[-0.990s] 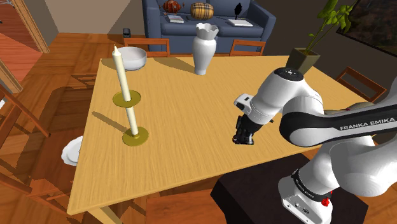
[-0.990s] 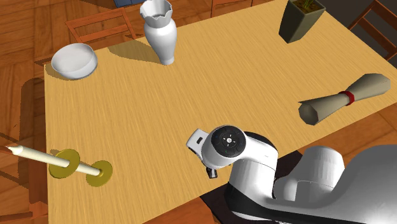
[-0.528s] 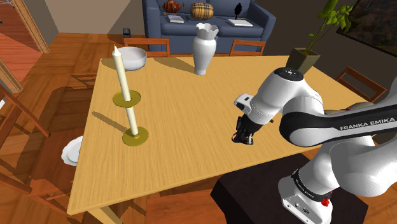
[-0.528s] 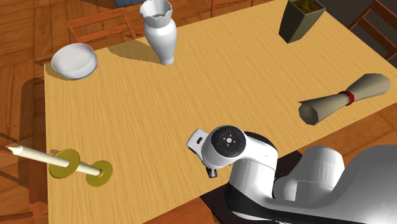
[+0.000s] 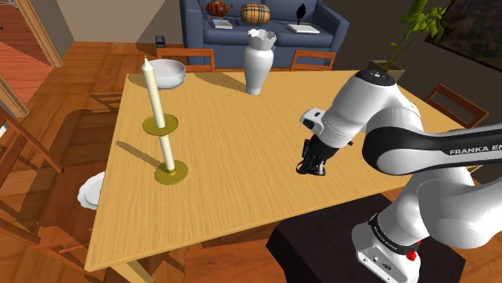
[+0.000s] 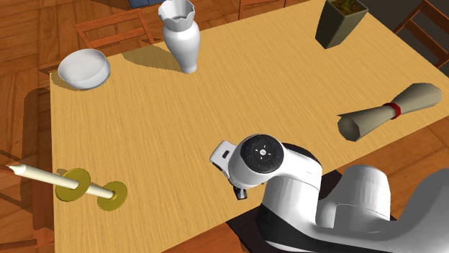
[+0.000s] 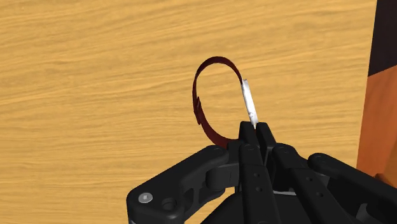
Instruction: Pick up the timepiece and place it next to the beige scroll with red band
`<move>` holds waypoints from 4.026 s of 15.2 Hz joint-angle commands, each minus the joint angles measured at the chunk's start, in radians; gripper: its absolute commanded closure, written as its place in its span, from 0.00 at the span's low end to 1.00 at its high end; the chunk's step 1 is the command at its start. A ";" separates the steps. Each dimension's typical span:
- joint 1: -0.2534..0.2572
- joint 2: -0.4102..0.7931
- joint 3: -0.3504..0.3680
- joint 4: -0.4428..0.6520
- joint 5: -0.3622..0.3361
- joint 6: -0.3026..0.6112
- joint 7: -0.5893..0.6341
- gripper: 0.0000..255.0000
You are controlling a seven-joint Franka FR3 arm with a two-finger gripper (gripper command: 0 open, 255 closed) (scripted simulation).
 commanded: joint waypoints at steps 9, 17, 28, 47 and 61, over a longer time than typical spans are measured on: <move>-0.002 -0.067 -0.011 0.104 -0.005 -0.172 -0.009 1.00; -0.004 -0.093 -0.017 0.199 -0.009 -0.292 -0.013 1.00; -0.038 -0.167 -0.089 0.261 -0.055 -0.427 -0.085 1.00; -0.276 -0.291 -0.568 0.287 -0.406 -0.527 -0.565 1.00; -0.253 -0.089 -0.947 0.573 -0.562 -0.491 -0.897 1.00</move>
